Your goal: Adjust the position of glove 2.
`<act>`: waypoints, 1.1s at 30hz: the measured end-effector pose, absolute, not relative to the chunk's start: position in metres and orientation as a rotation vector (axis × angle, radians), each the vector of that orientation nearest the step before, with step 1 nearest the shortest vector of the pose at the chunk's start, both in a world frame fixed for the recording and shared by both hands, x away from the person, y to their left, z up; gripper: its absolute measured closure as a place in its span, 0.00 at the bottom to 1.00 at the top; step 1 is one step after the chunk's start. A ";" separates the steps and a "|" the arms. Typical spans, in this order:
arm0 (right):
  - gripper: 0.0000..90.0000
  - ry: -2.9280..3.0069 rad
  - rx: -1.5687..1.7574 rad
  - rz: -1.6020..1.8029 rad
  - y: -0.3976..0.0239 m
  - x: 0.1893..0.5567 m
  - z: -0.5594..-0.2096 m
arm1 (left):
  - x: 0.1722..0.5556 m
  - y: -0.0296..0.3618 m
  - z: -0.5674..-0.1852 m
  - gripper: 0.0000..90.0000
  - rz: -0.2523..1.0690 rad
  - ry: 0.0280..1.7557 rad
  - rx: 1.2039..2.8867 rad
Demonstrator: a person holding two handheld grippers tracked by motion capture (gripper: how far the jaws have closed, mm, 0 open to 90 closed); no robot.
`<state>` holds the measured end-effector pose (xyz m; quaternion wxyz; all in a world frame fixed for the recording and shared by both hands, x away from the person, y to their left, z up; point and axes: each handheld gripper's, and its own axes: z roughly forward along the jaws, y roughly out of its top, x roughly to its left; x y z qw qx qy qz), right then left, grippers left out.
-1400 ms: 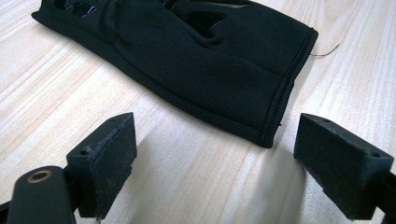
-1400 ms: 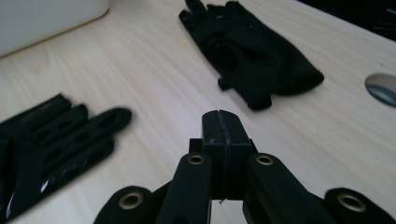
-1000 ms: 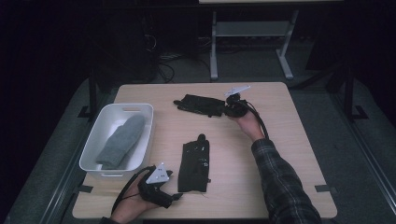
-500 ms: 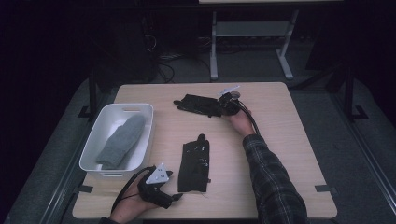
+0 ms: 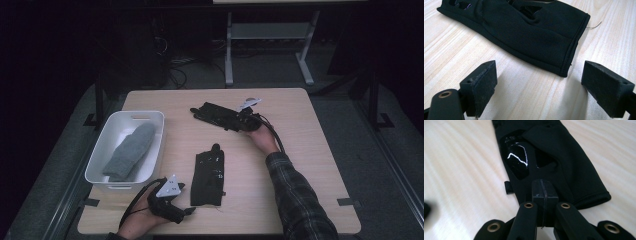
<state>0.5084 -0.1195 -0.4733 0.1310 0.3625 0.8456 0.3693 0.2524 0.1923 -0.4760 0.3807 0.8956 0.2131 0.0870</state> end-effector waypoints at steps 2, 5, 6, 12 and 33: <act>1.00 2.464 1.043 1.072 -0.123 0.501 -0.473 | 0.252 0.192 -0.476 0.14 0.222 0.544 2.286; 1.00 2.480 1.031 1.063 -0.127 0.491 -0.472 | 0.252 0.192 -0.476 0.14 0.221 0.545 2.285; 1.00 2.489 1.026 1.060 -0.129 0.486 -0.472 | 0.253 0.192 -0.476 0.14 0.222 0.539 2.290; 1.00 2.522 1.010 1.051 -0.140 0.463 -0.470 | 0.253 0.192 -0.476 0.14 0.227 0.532 2.293; 1.00 2.576 0.985 1.066 -0.190 0.377 -0.469 | 0.253 0.192 -0.476 0.14 0.221 0.535 2.289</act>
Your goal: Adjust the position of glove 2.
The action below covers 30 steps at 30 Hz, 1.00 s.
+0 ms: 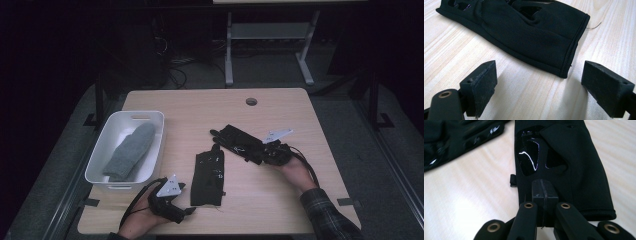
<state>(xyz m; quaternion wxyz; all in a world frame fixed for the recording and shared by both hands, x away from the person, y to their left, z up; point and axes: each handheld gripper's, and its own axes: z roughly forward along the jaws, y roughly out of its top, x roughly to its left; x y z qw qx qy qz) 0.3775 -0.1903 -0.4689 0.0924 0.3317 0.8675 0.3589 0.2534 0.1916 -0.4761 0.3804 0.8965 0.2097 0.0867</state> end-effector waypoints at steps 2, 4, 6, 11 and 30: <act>1.00 2.586 0.974 1.052 -0.193 0.370 -0.468 | 0.253 0.192 -0.476 0.14 0.221 0.535 2.289; 1.00 2.594 0.963 1.041 -0.197 0.361 -0.467 | 0.253 0.192 -0.476 0.14 0.221 0.536 2.288; 1.00 2.602 0.956 1.036 -0.199 0.353 -0.467 | 0.253 0.192 -0.476 0.14 0.221 0.536 2.288; 1.00 2.623 0.943 1.026 -0.207 0.331 -0.465 | 0.253 0.192 -0.476 0.14 0.221 0.536 2.288; 1.00 2.542 0.984 0.984 -0.220 0.360 -0.460 | 0.253 0.192 -0.476 0.14 0.221 0.537 2.287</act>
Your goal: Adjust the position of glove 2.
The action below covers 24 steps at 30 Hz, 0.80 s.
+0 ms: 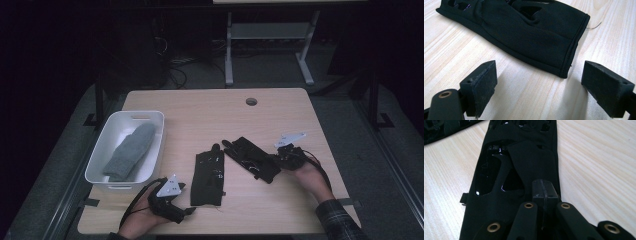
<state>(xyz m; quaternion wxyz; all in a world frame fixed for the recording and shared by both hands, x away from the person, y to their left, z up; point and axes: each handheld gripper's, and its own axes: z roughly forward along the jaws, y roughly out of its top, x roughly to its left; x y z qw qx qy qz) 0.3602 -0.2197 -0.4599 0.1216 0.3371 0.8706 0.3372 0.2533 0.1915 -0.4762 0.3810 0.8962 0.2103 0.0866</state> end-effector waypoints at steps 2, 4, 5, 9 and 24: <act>1.00 2.548 0.968 0.972 -0.221 0.356 -0.459 | 0.254 0.191 -0.476 0.14 0.221 0.535 2.289; 1.00 2.553 0.967 0.984 -0.223 0.351 -0.460 | 0.254 0.191 -0.476 0.14 0.221 0.535 2.288; 1.00 2.555 0.962 0.986 -0.224 0.348 -0.460 | 0.254 0.191 -0.476 0.14 0.221 0.535 2.288; 1.00 2.571 0.946 0.987 -0.224 0.336 -0.460 | 0.254 0.191 -0.476 0.14 0.222 0.536 2.289; 1.00 2.670 0.881 1.042 -0.212 0.285 -0.459 | 0.255 0.190 -0.476 0.14 0.229 0.559 2.282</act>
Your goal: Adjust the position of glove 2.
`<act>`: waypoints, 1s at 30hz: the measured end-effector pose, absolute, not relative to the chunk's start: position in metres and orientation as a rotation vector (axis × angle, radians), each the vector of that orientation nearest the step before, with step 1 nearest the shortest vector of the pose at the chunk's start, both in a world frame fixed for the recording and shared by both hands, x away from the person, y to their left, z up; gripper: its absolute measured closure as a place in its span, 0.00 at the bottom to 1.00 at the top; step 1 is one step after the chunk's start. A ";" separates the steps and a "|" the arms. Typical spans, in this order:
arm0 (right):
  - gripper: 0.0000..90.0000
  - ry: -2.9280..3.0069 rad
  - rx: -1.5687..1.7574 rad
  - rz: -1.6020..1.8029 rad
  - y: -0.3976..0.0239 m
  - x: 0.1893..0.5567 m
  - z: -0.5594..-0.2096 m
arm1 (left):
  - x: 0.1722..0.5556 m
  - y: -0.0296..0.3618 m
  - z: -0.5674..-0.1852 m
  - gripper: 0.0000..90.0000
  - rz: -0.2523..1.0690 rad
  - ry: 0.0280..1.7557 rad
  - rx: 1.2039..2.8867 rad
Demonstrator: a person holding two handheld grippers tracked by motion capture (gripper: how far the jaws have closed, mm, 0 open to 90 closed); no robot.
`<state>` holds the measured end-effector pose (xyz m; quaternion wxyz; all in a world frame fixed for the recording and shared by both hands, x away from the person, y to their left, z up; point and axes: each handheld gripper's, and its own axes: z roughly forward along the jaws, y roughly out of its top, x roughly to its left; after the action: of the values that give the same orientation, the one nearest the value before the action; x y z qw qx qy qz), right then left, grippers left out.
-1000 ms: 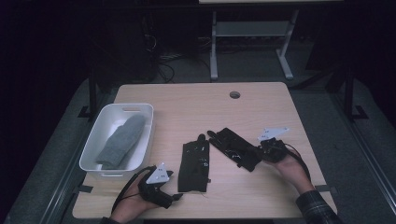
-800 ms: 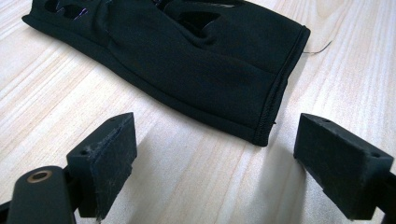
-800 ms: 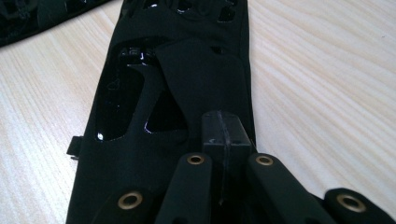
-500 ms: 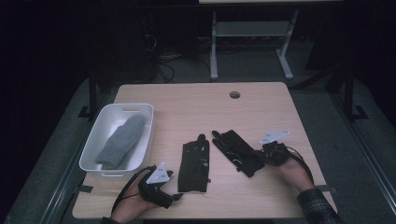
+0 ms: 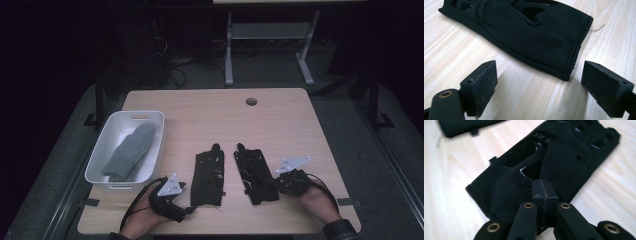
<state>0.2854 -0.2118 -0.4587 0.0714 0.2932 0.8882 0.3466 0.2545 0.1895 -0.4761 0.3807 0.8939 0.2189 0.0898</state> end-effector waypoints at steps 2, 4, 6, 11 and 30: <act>1.00 2.683 0.860 1.053 -0.209 0.279 -0.459 | 0.255 0.189 -0.476 0.14 0.230 0.559 2.281; 1.00 2.696 0.849 1.052 -0.207 0.277 -0.458 | 0.255 0.189 -0.476 0.14 0.225 0.568 2.279; 1.00 2.702 0.834 1.061 -0.205 0.277 -0.458 | 0.257 0.188 -0.472 0.15 0.210 0.609 2.296; 1.00 2.646 0.856 1.112 -0.207 0.282 -0.451 | 0.259 0.183 -0.461 0.18 0.195 0.649 2.265; 1.00 2.576 0.927 1.065 -0.223 0.306 -0.454 | 0.310 0.144 -0.452 0.50 0.295 0.858 2.227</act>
<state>0.3062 -0.2226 -0.4535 0.1020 0.3139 0.8723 0.3608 0.3096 0.1445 -0.4524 0.3600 0.8640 0.3329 0.1145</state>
